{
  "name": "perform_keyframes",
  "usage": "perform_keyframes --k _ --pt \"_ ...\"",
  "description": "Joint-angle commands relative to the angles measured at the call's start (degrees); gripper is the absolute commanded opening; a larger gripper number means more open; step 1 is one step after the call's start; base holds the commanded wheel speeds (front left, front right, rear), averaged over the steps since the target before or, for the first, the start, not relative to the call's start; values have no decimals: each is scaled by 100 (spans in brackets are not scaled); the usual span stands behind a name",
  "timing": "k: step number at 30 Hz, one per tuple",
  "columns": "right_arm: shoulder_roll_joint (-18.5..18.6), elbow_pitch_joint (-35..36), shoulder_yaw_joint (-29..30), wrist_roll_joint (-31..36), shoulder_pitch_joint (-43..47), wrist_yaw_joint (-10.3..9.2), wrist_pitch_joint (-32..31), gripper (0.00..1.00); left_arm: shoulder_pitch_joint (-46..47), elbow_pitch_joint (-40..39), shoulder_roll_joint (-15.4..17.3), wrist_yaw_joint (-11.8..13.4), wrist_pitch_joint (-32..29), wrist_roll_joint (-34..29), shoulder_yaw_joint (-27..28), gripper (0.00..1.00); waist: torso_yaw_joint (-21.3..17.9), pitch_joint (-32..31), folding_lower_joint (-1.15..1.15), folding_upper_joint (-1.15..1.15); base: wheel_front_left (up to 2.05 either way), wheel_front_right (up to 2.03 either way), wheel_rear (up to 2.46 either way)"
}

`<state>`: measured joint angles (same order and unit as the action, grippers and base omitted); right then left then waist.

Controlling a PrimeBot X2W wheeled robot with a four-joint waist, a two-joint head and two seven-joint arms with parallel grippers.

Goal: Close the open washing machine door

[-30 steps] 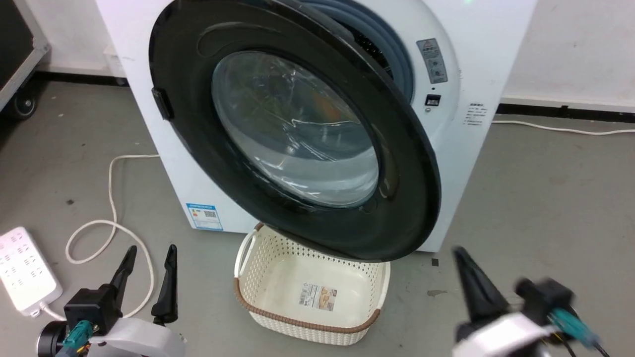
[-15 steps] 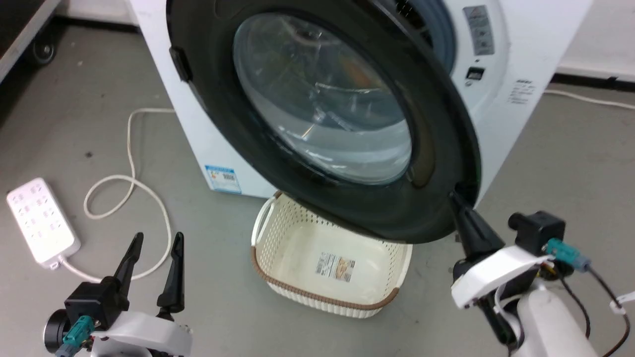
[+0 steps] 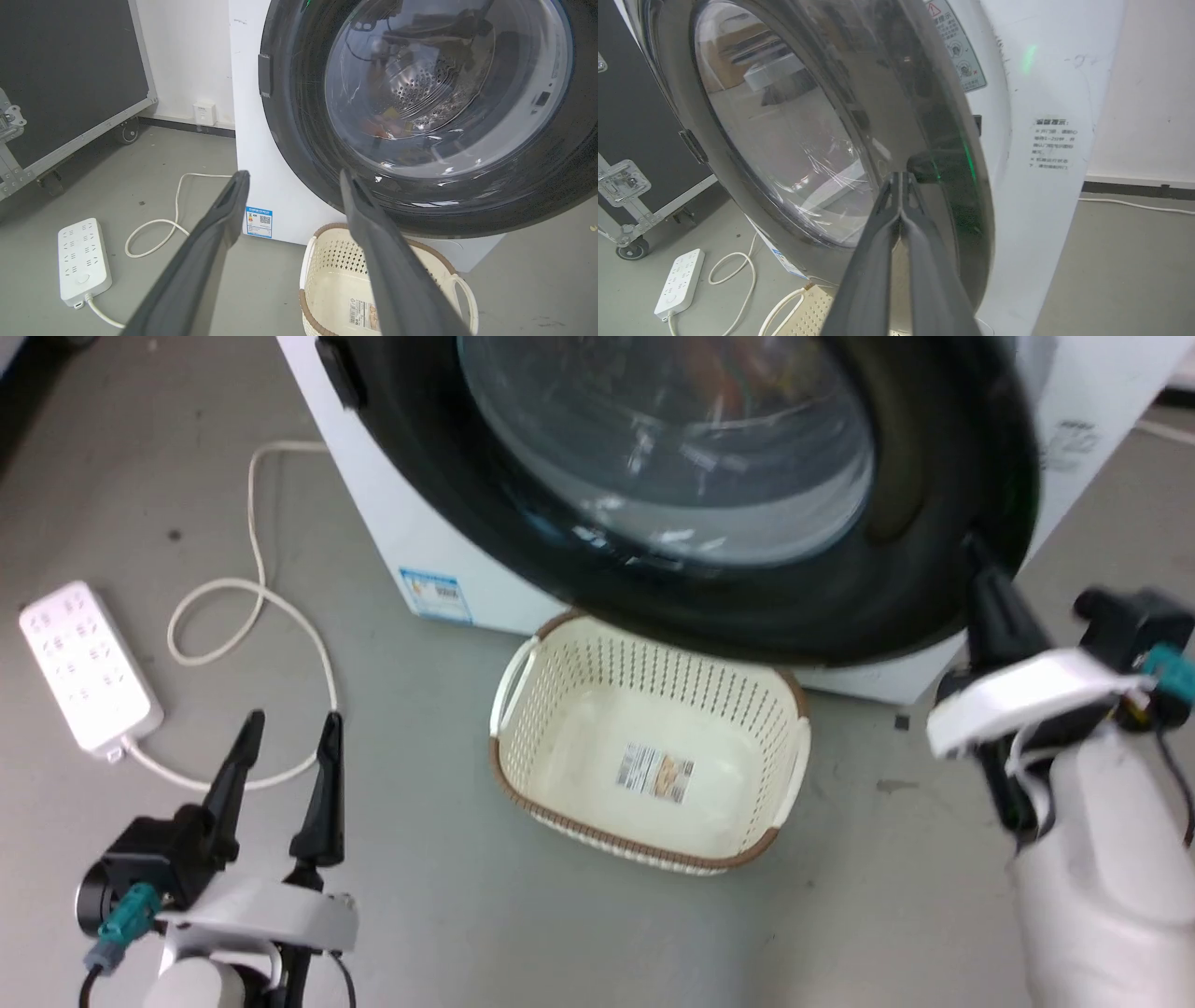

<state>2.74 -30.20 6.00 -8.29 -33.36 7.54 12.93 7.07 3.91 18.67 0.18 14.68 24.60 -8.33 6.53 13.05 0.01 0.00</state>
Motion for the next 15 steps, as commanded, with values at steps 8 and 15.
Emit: perform_keyframes --k 8,15 --pt "14 -412 482 349 -957 -5 116 0 313 37 -158 -258 31 -147 228 100 176 538 -1 0 0 0 0" --pt "14 -564 731 535 -1390 -5 179 0 434 113 -302 -431 31 -272 388 100 237 719 -1 0 0 0 0"
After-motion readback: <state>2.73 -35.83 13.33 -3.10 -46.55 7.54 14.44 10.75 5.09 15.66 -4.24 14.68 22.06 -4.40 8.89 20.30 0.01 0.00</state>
